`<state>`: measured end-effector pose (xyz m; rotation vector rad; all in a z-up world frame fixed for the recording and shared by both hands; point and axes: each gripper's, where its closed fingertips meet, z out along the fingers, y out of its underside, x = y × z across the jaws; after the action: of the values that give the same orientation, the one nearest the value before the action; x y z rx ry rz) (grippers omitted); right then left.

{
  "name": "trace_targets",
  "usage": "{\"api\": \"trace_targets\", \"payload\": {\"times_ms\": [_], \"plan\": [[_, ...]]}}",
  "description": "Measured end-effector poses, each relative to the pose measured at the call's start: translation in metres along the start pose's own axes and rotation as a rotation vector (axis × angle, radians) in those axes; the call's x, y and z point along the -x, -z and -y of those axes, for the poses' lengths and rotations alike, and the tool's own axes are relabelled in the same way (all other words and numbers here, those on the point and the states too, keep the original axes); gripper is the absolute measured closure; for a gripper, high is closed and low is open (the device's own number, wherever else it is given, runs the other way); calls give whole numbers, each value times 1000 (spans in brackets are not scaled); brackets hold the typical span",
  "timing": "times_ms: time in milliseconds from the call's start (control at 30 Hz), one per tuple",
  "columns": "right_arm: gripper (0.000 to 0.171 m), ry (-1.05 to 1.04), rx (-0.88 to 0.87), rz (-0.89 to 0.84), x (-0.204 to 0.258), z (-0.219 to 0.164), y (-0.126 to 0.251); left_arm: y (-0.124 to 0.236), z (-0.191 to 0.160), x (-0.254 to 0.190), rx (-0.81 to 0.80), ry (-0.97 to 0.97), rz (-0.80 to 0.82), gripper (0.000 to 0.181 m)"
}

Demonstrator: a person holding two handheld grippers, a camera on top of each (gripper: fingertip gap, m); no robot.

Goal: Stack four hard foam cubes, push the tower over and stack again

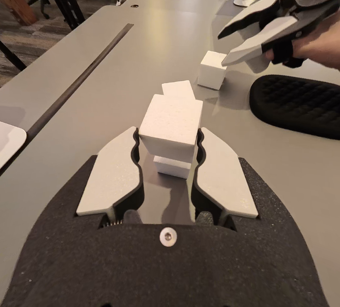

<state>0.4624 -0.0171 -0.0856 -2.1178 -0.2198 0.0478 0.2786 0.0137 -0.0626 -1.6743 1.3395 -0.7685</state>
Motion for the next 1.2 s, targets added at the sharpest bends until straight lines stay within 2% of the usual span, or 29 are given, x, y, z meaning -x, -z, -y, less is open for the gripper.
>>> {"api": "trace_targets", "payload": {"times_ms": [67,167,400,467,533,633,733,833,933,1033,1200], "plan": [[108,69,-24,134,34,11,-9,1,2,0,-6,9,-1,121],[105,101,76,199,61,10,-27,2,5,-2,-11,17,-8,121],[96,62,150,70,67,4,-69,-1,-8,-3,18,28,-28,121],[99,51,202,77,67,-4,-76,-2,-9,-5,15,49,-42,121],[113,49,221,110,69,-9,-78,-3,-9,-8,14,49,-58,121],[113,14,181,160,71,0,-69,-7,-17,-7,61,4,-31,108],[113,17,44,283,85,38,-43,-8,-20,-9,73,-26,-34,96],[113,141,-54,494,118,81,-12,-1,-15,-10,64,-21,-48,83],[113,301,-27,637,143,102,4,19,-9,-7,60,-32,-68,77],[113,406,38,799,166,102,6,47,-10,5,85,-58,-45,76],[113,514,151,867,178,81,-9,83,-2,19,45,-46,-8,83]]}}
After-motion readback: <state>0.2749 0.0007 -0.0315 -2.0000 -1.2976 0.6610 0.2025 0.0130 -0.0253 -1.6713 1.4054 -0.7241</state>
